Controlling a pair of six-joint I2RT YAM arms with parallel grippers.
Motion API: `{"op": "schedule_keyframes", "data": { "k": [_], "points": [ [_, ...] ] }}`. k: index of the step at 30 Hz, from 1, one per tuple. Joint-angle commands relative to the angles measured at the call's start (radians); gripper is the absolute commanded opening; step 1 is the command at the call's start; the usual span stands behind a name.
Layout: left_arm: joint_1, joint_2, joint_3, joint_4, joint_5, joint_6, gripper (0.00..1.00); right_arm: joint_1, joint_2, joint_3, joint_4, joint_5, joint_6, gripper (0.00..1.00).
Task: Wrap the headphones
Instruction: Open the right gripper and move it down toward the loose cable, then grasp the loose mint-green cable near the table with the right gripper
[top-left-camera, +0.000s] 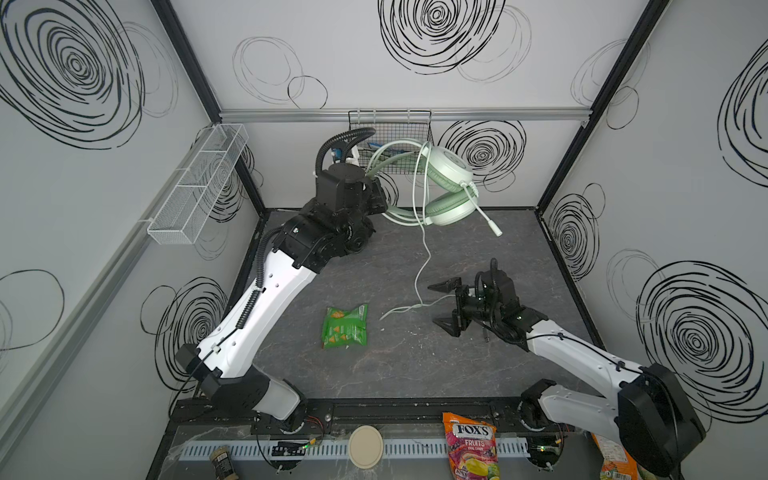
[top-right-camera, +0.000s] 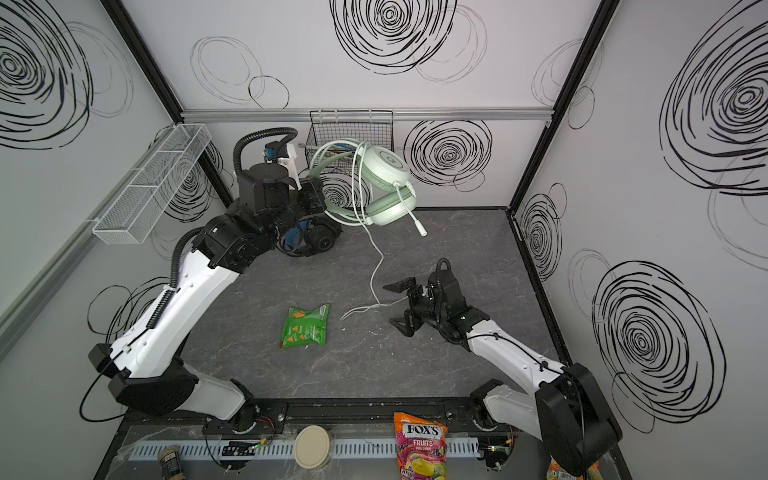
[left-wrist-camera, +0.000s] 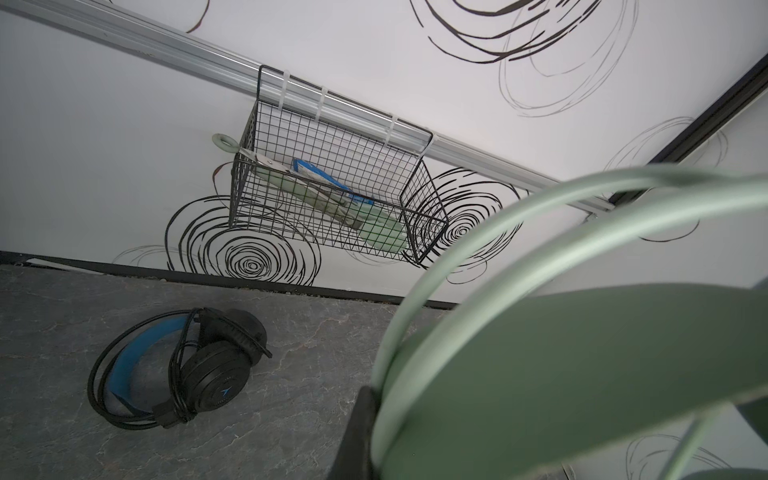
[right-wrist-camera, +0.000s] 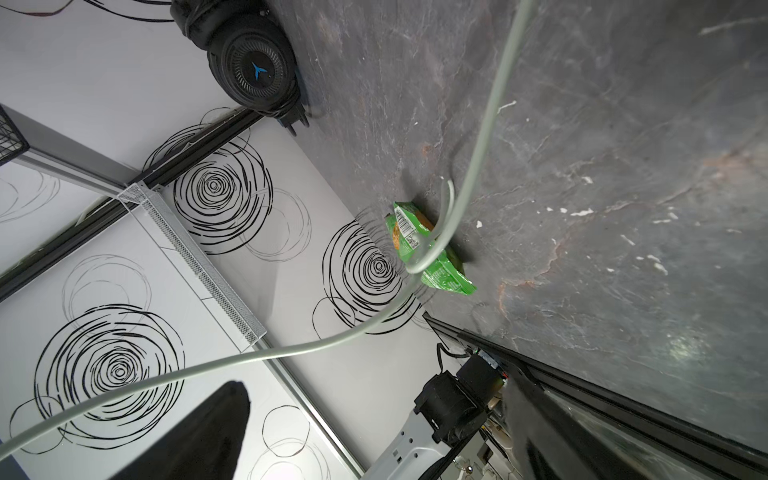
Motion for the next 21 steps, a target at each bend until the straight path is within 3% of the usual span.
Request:
{"op": "schedule_keyframes", "data": {
  "k": [1, 21],
  "points": [
    [-0.016, -0.038, 0.004, 0.143, -0.024, -0.030, 0.00, 0.005, 0.049, 0.046, 0.054, -0.016, -0.006, 1.00],
    [-0.036, -0.040, -0.029, 0.157, -0.032, -0.030, 0.00, 0.084, 0.223, 0.155, 0.116, -0.032, -0.015, 0.96]
  ]
}}
